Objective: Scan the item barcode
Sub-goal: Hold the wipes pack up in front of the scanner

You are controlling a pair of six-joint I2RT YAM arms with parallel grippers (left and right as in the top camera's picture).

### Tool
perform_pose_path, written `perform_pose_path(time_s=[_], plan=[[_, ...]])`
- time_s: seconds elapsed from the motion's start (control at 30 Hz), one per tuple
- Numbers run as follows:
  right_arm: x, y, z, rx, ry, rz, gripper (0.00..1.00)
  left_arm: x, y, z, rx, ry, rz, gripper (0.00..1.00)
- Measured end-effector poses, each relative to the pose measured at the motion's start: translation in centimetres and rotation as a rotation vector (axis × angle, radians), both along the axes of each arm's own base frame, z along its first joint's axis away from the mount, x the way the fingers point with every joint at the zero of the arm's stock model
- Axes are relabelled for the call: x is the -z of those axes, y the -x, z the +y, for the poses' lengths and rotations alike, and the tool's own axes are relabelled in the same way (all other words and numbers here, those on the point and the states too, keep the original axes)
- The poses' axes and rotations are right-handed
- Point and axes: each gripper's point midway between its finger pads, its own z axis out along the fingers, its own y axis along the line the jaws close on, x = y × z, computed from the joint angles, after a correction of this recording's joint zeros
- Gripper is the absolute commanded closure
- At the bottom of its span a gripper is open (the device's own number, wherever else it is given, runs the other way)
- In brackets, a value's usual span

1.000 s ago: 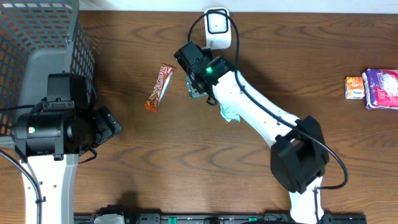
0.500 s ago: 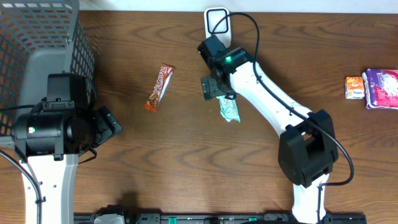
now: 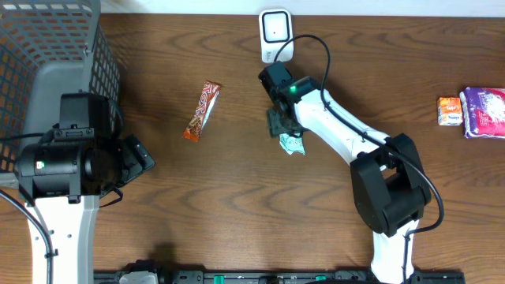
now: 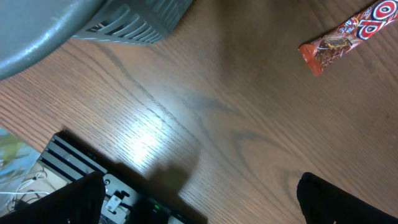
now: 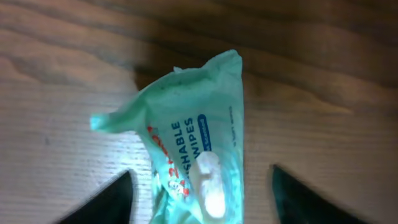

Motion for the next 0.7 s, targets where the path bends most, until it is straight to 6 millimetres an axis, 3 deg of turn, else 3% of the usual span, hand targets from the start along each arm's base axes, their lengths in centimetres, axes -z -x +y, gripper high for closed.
perform_pose_path(time_s=[0.23,0.57,0.7], plan=[[1.1,0.1,0.0,0.007,-0.037,0.007,0.54,0.0,0.0,0.0,0.0,0.0,0.0,0.02],[2.1,0.2,0.3,-0.001,-0.058,0.001,0.74,0.0,0.0,0.0,0.0,0.0,0.0,0.02],[2.0,0.1,0.6,-0.005,-0.076,-0.002,0.93,0.0,0.0,0.0,0.0,0.0,0.0,0.02]])
